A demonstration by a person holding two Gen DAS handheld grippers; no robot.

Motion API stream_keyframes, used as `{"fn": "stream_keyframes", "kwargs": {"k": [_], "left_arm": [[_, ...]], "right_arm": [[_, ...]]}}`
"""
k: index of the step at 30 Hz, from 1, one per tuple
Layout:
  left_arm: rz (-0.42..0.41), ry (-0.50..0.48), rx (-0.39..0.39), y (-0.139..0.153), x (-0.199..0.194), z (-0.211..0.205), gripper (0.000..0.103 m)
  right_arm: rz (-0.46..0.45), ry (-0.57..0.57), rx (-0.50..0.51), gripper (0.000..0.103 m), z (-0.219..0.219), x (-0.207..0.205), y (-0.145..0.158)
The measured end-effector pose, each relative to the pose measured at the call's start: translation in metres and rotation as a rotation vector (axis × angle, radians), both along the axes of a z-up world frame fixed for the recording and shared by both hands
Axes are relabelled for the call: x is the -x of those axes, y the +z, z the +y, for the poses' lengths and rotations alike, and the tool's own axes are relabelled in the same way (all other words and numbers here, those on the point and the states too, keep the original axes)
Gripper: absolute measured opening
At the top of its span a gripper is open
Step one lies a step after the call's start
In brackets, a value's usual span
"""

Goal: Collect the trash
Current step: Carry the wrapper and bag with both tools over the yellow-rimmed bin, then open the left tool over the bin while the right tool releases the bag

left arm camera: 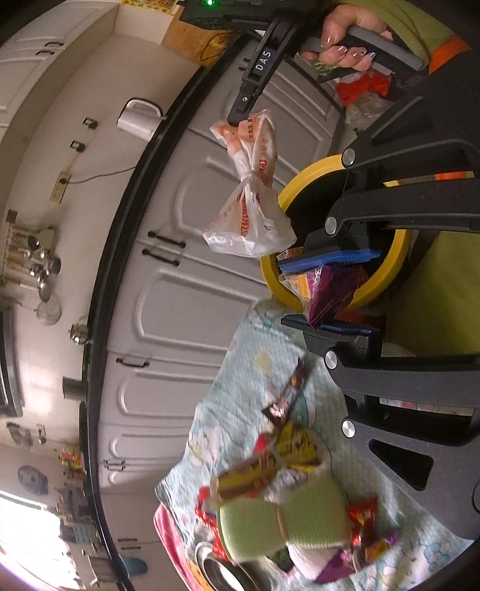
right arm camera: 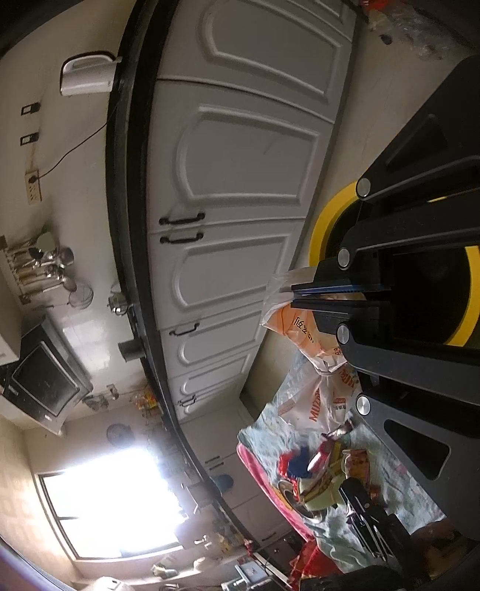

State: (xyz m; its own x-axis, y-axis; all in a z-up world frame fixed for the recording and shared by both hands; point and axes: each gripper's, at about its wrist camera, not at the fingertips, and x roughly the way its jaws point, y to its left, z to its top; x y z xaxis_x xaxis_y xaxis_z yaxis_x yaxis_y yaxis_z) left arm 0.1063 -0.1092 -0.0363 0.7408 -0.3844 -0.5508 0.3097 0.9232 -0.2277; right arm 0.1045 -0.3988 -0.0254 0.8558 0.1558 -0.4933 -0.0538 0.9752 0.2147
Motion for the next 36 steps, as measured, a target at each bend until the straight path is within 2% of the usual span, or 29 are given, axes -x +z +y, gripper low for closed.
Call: {"fn": "stream_keyframes", "kwargs": {"k": [12,17,29,32,33,36], "left_arm": [[0.040,-0.100,-0.005,-0.019,-0.022,-0.040,0.018],[0.058,-0.137,-0.016,-0.030,-0.027,-0.055,0.018],[0.096,-0.156,-0.008,-0.047,-0.033,-0.063,0.018],[0.101,-0.162,-0.001,-0.048,-0.034,-0.063,0.019],[0.103,-0.164,0.000,-0.049,-0.034,-0.063,0.022],[0.110,-0.164,0.009,-0.051,-0.035,-0.062,0.039]], "right_arm": [[0.060,-0.099,0.073,0.003,-0.022,-0.003,-0.021],[0.093,-0.123,0.074,0.003,-0.028,-0.007,-0.031],[0.131,-0.128,0.060,0.004,-0.030,-0.014,-0.043],[0.135,-0.122,0.056,0.007,-0.028,-0.015,-0.044],[0.138,-0.117,0.050,0.008,-0.028,-0.016,-0.045],[0.141,-0.122,0.040,0.018,-0.029,-0.017,-0.046]]}}
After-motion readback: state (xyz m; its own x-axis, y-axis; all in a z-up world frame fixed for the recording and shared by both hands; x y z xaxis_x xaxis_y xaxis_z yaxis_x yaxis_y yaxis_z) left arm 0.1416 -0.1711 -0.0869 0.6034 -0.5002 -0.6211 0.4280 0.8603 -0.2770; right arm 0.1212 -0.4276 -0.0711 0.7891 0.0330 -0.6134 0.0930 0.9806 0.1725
